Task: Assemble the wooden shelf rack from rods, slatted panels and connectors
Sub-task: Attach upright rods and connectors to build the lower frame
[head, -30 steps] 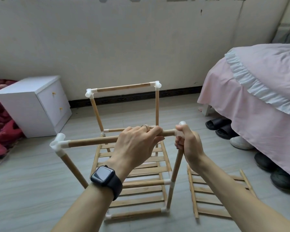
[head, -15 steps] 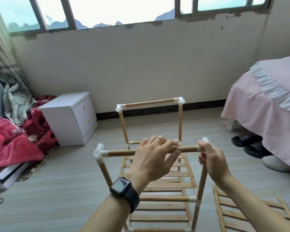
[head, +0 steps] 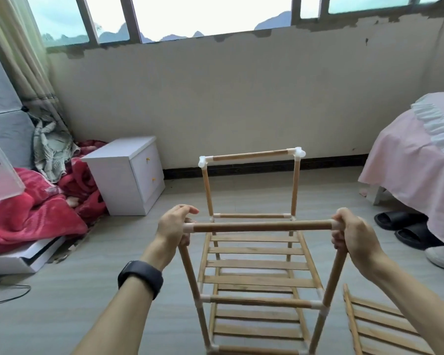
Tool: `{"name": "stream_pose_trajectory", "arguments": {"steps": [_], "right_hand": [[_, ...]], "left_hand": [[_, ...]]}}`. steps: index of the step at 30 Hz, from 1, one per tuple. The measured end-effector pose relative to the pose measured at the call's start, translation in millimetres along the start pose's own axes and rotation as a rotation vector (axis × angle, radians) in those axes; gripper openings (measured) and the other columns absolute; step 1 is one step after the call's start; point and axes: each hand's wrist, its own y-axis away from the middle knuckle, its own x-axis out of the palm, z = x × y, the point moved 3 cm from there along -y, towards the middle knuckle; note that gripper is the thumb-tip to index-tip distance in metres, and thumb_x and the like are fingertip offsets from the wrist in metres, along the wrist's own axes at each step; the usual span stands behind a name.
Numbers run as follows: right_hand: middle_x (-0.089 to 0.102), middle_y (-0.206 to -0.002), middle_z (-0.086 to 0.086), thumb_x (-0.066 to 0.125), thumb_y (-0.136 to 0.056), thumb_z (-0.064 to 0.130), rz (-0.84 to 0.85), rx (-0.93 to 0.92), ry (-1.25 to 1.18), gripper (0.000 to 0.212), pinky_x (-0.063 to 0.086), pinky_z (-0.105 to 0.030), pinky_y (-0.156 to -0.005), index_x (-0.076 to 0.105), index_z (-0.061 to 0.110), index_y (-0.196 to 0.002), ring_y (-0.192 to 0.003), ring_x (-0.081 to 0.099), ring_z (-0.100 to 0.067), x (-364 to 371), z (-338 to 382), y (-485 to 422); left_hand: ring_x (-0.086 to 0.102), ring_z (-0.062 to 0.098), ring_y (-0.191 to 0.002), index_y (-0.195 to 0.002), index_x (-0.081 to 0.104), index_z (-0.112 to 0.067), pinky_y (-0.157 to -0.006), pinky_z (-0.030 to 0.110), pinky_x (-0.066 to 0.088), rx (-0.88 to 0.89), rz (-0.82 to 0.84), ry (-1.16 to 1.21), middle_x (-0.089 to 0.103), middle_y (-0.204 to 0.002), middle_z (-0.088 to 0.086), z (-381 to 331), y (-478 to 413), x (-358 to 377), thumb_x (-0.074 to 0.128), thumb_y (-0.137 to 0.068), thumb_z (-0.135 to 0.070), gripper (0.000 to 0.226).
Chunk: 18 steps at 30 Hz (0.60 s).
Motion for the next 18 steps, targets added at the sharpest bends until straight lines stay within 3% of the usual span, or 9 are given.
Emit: {"name": "stream_pose_trajectory", "arguments": {"steps": [4, 14, 18], "right_hand": [[0.039, -0.049, 0.004, 0.042, -0.094, 0.02, -0.025, -0.031, -0.005, 0.036, 0.033, -0.034, -0.054, 0.044, 0.02, -0.058, -0.048, 0.036, -0.013, 3.6, 0.4, -1.6], [0.039, -0.049, 0.003, 0.04, -0.087, 0.03, 0.06, -0.021, -0.01, 0.033, 0.034, -0.034, -0.054, 0.044, 0.024, -0.055, -0.047, 0.036, -0.013, 3.0, 1.0, -6.6], [0.039, -0.053, 0.003, 0.038, -0.1, 0.028, 0.101, -0.028, 0.001, 0.038, 0.033, -0.034, -0.056, 0.044, 0.02, -0.064, -0.05, 0.036, -0.013, 5.8, -2.4, -6.5]], "left_hand": [[0.036, 0.01, -0.036, -0.099, 0.056, -0.006, -0.045, 0.031, 0.035, 0.003, 0.015, -0.047, 0.043, -0.046, -0.004, 1.9, -5.7, -2.1, 0.031, -0.11, -0.02, 0.031], [0.037, 0.015, -0.045, -0.097, 0.055, -0.007, -0.048, 0.032, 0.038, 0.031, -0.012, -0.095, 0.041, -0.06, 0.005, 3.5, -0.3, 2.8, 0.031, -0.11, -0.019, 0.03], [0.042, 0.019, -0.052, -0.106, 0.057, -0.01, -0.053, 0.034, 0.044, 0.044, -0.02, -0.179, 0.044, -0.063, 0.007, 0.1, -2.4, -0.6, 0.031, -0.11, -0.023, 0.029]]}}
